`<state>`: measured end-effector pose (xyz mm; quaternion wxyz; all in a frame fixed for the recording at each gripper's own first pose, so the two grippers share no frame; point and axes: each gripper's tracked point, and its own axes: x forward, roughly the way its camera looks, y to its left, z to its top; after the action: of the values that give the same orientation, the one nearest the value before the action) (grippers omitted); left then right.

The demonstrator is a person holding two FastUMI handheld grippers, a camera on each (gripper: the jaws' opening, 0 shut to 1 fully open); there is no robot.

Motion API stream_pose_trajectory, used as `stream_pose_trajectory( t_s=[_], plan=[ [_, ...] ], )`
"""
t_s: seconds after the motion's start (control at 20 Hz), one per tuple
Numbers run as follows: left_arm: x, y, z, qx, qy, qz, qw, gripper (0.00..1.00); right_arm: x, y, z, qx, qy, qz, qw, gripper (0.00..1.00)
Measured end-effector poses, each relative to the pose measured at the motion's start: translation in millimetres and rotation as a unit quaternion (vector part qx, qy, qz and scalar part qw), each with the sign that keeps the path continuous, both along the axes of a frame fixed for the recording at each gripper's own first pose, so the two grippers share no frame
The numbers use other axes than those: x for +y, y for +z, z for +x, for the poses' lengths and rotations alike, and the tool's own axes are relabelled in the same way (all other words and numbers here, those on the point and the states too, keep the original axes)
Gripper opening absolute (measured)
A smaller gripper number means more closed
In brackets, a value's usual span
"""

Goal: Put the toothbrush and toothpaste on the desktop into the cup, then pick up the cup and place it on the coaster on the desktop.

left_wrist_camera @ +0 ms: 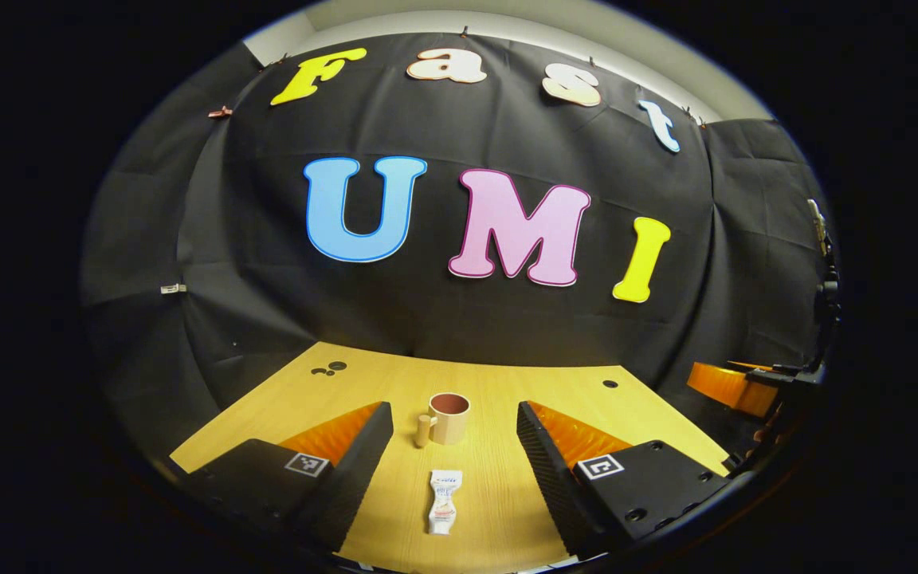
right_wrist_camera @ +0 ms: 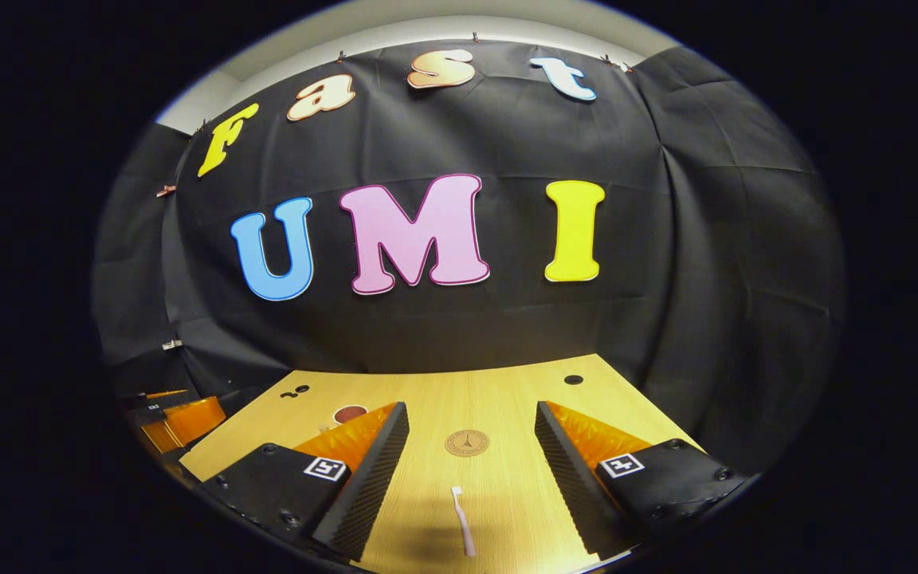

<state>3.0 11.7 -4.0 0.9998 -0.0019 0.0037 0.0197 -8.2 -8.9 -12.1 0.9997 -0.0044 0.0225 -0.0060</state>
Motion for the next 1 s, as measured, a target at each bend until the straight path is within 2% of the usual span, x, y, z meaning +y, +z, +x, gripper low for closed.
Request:
stream_pose_trajectory(
  t_s=[0.25,0.5,0.75,1.0],
  plan=[
    [-0.6,-2.3,-2.2,0.002,-0.006,0.001,1.000,0.98,1.4,-4.2,5.1,0.007,0.007,-0.001,1.000,0.98],
    [5.8,-1.3,-0.8,0.003,0.007,-0.003,1.000,0.98,4.0,-1.4,10.7,0.007,0.014,-0.015,1.000,0.98],
    [6.0,-7.4,2.7,0.019,0.004,0.010,1.000,0.97,-1.2,-2.6,17.2,0.011,0.022,-0.022,0.999,0.98],
    [5.5,-40.3,15.3,0.078,0.010,0.006,0.997,0.98,-8.7,-9.3,26.4,0.022,0.023,-0.007,0.999,0.98]
  ],
)
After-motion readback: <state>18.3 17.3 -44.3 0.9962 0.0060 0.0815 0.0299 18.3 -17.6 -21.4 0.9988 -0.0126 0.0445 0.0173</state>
